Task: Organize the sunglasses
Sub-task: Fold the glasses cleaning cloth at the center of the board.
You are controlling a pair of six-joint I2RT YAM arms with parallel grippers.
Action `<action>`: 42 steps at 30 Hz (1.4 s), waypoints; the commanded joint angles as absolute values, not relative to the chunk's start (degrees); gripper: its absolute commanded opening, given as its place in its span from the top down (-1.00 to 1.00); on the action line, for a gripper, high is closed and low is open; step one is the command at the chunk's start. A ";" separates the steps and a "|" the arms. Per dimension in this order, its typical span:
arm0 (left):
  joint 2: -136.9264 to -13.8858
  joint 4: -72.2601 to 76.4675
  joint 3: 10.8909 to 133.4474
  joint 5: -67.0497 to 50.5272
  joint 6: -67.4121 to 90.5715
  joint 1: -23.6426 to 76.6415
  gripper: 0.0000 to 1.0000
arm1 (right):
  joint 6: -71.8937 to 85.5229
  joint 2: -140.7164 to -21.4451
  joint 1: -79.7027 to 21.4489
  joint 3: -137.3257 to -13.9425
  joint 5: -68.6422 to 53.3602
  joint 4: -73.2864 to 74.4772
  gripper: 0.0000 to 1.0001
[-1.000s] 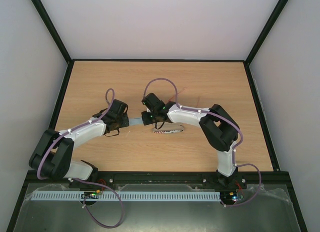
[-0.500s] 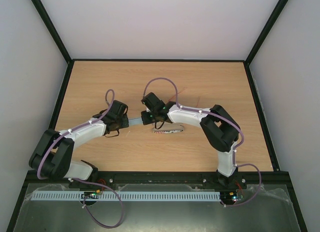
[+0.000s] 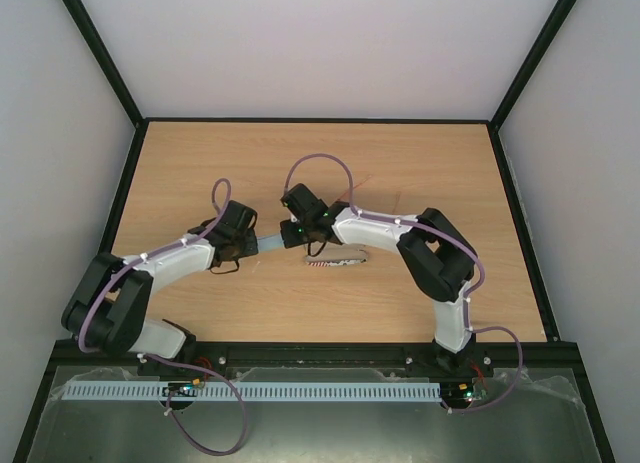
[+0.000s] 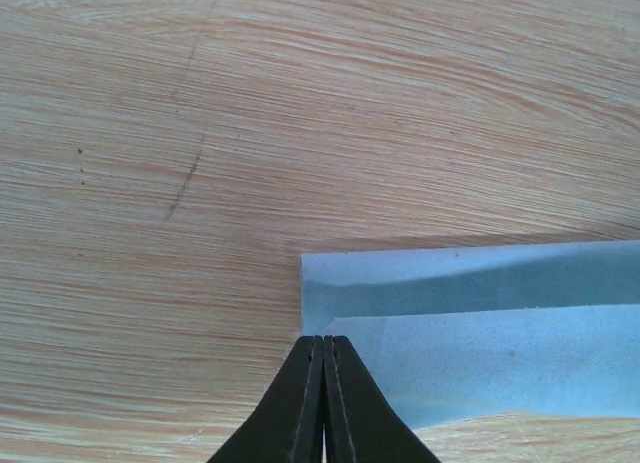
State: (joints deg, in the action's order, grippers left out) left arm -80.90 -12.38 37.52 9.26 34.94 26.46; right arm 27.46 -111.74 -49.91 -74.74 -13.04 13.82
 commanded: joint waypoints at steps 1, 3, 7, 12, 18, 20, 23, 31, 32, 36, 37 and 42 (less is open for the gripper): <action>-82.39 -12.13 39.16 10.46 34.96 26.71 0.95 | 27.47 -113.61 -50.22 -77.59 -11.45 14.48 0.97; -82.70 -12.13 39.54 10.62 34.94 26.72 0.95 | 27.34 -114.24 -50.23 -78.22 -11.35 14.71 0.97; -83.41 -12.15 40.47 10.90 34.79 26.48 0.95 | 27.05 -114.98 -50.11 -79.24 -11.07 15.10 0.97; -84.60 -11.79 41.43 10.81 34.45 25.98 0.95 | 26.99 -115.48 -49.71 -79.80 -10.82 15.12 0.97; -85.98 -11.54 42.28 10.81 34.00 25.43 0.95 | 26.93 -116.55 -48.98 -80.79 -10.74 15.44 0.97; -86.20 -11.45 42.38 10.73 33.86 25.17 0.95 | 26.98 -116.86 -48.79 -80.86 -10.87 15.39 0.97; -86.35 -11.21 42.28 10.76 33.75 24.73 0.95 | 27.07 -117.07 -48.48 -80.83 -10.98 15.21 0.97; -86.85 -10.67 42.28 10.52 33.31 23.78 0.95 | 27.07 -117.53 -47.82 -80.99 -11.33 14.99 0.97; -87.02 -10.54 42.41 10.39 33.26 23.74 0.95 | 27.03 -117.63 -47.77 -81.10 -11.40 15.02 0.97; -87.57 -10.22 42.39 10.35 33.21 23.64 0.96 | 26.99 -117.93 -47.58 -81.37 -11.51 15.03 0.97; -87.69 -10.13 42.38 10.29 33.15 23.64 0.95 | 26.98 -118.02 -47.60 -81.44 -11.52 15.03 0.97; -88.11 -9.71 42.44 10.30 33.30 23.35 0.95 | 26.89 -118.71 -47.35 -82.00 -11.52 15.09 0.97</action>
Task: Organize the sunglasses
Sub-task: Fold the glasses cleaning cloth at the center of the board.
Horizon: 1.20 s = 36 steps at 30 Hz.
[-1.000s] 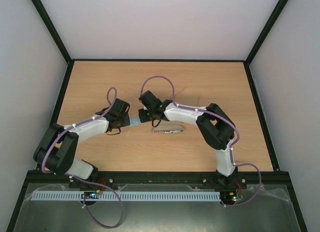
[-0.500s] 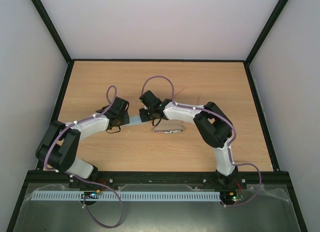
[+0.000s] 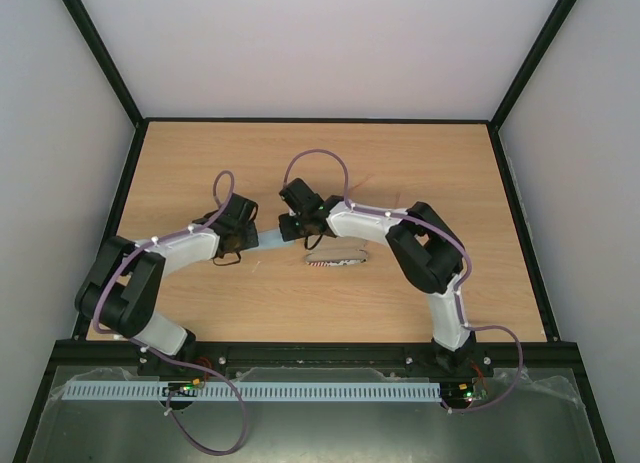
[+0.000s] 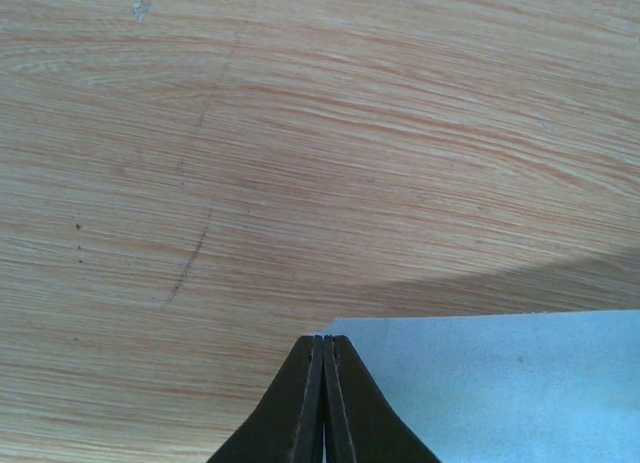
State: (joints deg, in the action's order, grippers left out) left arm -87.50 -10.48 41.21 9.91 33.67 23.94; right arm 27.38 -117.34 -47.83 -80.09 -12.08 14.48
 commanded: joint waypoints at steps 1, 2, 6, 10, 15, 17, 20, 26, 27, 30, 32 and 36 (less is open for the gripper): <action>-88.21 -9.67 42.52 10.29 33.19 23.30 0.95 | 26.82 -118.86 -47.33 -82.09 -11.66 15.11 0.97; -88.36 -9.60 42.59 10.32 33.19 23.21 0.95 | 26.87 -118.97 -47.26 -82.24 -11.63 15.12 0.97; -88.84 -9.46 43.02 10.20 33.07 23.04 0.95 | 26.81 -119.33 -47.10 -82.45 -11.78 15.05 0.97; -89.26 -9.41 43.26 10.11 33.03 23.03 0.94 | 26.81 -119.74 -46.95 -82.62 -12.01 15.03 0.97; -89.77 -9.03 43.33 10.17 32.86 22.95 0.94 | 26.89 -120.01 -46.88 -82.40 -12.17 14.87 0.97; -90.03 -8.90 43.36 10.20 32.82 22.90 0.94 | 26.94 -120.08 -46.84 -82.40 -12.23 14.85 0.97; -90.29 -8.85 43.43 10.20 32.87 22.85 0.94 | 26.98 -120.17 -46.77 -82.44 -12.31 14.77 0.97; -90.19 -8.72 43.42 10.37 32.84 22.76 0.94 | 26.98 -120.30 -46.67 -82.61 -12.43 14.77 0.97; -90.24 -8.69 43.37 10.35 32.82 22.68 0.94 | 26.98 -120.39 -46.75 -82.65 -12.44 14.77 0.97; -90.48 -8.36 43.38 10.29 32.70 22.68 0.94 | 26.98 -120.37 -46.63 -82.64 -12.41 14.77 0.97; -90.63 -8.21 43.37 10.28 32.53 22.68 0.94 | 26.98 -120.41 -46.63 -82.64 -12.32 14.80 0.97; -90.53 -8.11 43.38 10.37 32.45 22.59 0.93 | 27.05 -120.40 -46.50 -82.45 -12.27 14.77 0.97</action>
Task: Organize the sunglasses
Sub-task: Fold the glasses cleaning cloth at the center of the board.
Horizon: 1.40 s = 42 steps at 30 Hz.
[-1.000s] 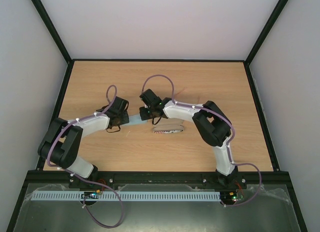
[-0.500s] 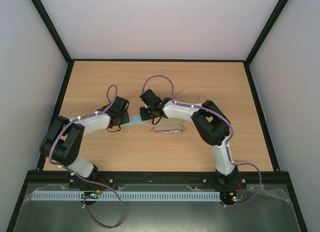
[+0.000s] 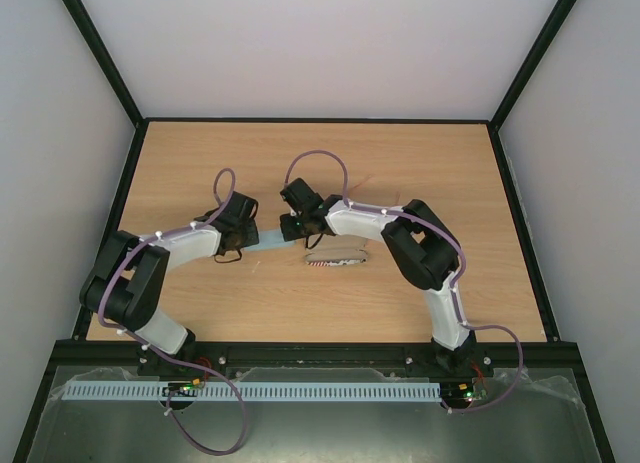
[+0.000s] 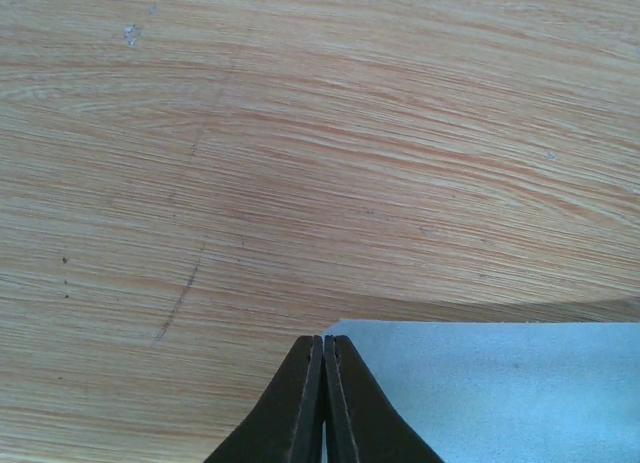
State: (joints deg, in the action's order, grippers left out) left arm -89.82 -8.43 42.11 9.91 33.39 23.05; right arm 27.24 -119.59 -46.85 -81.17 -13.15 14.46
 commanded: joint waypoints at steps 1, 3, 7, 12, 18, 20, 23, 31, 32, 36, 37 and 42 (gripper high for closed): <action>-90.45 -8.13 43.38 10.49 32.49 22.59 0.92 | 27.07 -120.39 -46.49 -82.60 -12.30 14.77 0.97; -90.45 -8.17 43.34 10.55 32.50 22.59 0.92 | 27.10 -120.44 -46.50 -82.63 -12.30 14.68 0.97; -90.69 -8.27 43.40 10.50 32.53 22.50 0.89 | 27.15 -120.61 -46.45 -82.80 -12.49 14.72 0.97; -90.53 -8.76 43.42 10.27 32.61 22.50 0.71 | 27.16 -120.34 -46.44 -82.67 -12.48 14.77 0.86; -89.07 -9.78 43.43 11.13 32.66 22.42 0.66 | 27.25 -119.73 -46.46 -82.85 -12.49 14.74 0.70; -88.39 -10.30 43.61 11.44 32.71 22.41 0.65 | 27.25 -119.43 -46.46 -82.94 -12.40 14.92 0.66; -86.81 -11.39 43.75 11.90 32.87 22.33 0.59 | 27.31 -118.36 -46.47 -83.08 -11.96 15.16 0.53; -81.86 -15.23 44.66 12.24 32.79 22.02 0.31 | 27.42 -113.18 -46.42 -82.64 -10.28 17.14 0.25; -81.15 -15.61 44.65 12.15 32.75 21.98 0.26 | 27.49 -112.31 -46.45 -82.24 -9.99 17.40 0.21; -78.47 -17.30 43.95 10.95 32.67 21.97 0.10 | 28.00 -107.72 -46.46 -79.36 -8.68 18.16 0.13; -77.52 -17.66 43.50 10.22 32.78 21.97 0.04 | 28.15 -106.30 -46.49 -78.02 -8.48 18.15 0.12; -72.48 -19.52 40.76 6.20 33.36 22.14 -0.30 | 30.23 -97.50 -46.45 -69.17 -7.56 17.60 -0.02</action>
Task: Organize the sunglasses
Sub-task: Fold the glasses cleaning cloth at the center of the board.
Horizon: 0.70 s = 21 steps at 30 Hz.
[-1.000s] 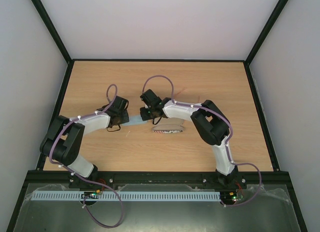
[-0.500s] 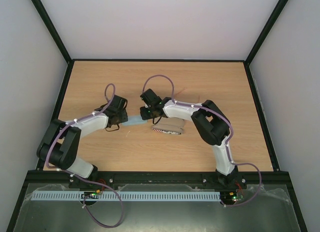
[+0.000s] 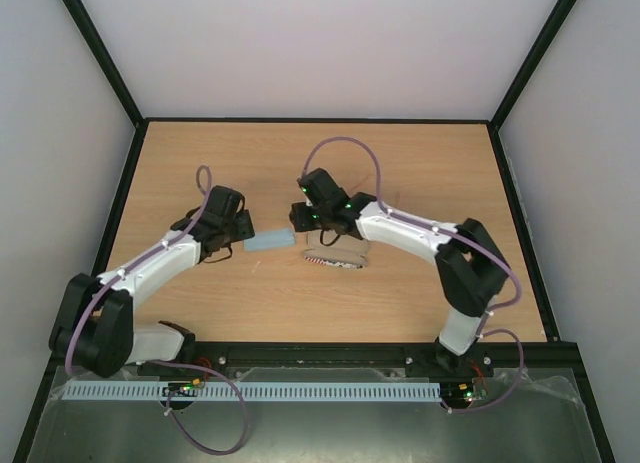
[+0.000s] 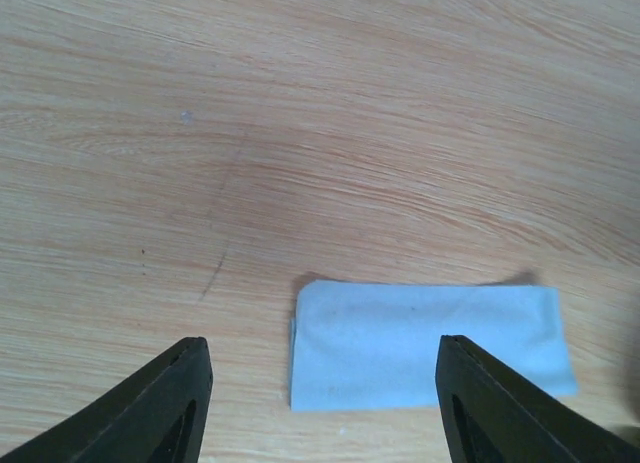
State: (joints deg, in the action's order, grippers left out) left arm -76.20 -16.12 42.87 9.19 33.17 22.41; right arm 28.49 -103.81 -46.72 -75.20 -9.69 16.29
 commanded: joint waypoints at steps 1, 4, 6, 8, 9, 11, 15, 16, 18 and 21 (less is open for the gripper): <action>-71.42 -19.85 40.11 5.80 33.70 22.22 -0.38 | 30.83 -95.40 -46.53 -67.19 -7.71 17.44 -0.06; -67.54 -20.92 37.82 3.88 34.59 22.53 -0.98 | 32.58 -88.32 -46.68 -61.23 -7.64 17.27 -0.23; -64.89 -21.65 36.29 2.61 35.17 22.81 -0.98 | 33.95 -84.61 -46.78 -57.32 -7.39 17.28 -0.37; -62.09 -22.16 35.29 2.16 36.55 24.55 -0.99 | 35.43 -79.56 -46.96 -53.30 -7.31 17.02 -0.55; -61.37 -22.68 35.33 1.79 37.49 25.32 -0.99 | 36.07 -77.53 -47.02 -51.42 -7.10 16.96 -0.66; -60.05 -22.78 35.07 0.60 39.08 26.17 -0.99 | 38.15 -74.01 -47.27 -48.34 -7.01 17.19 -0.74; -58.19 -22.64 34.89 -1.32 41.28 27.20 -0.99 | 41.60 -66.94 -47.75 -43.39 -7.31 17.73 -0.79; -57.85 -22.98 35.01 -1.54 41.48 27.43 -0.99 | 42.22 -65.45 -47.81 -42.71 -7.49 17.94 -0.79; -57.10 -23.87 35.40 -1.41 41.79 27.64 -0.99 | 43.21 -62.92 -47.81 -42.41 -7.89 18.70 -0.74; -56.20 -24.86 36.06 -0.72 42.06 27.61 -0.98 | 42.96 -61.76 -47.81 -44.33 -7.65 19.85 -0.68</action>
State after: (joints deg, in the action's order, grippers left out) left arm -57.82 -22.31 35.51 -0.23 40.56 27.38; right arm 41.01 -63.99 -47.40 -42.78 -8.54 18.09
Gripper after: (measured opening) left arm 0.993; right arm 0.859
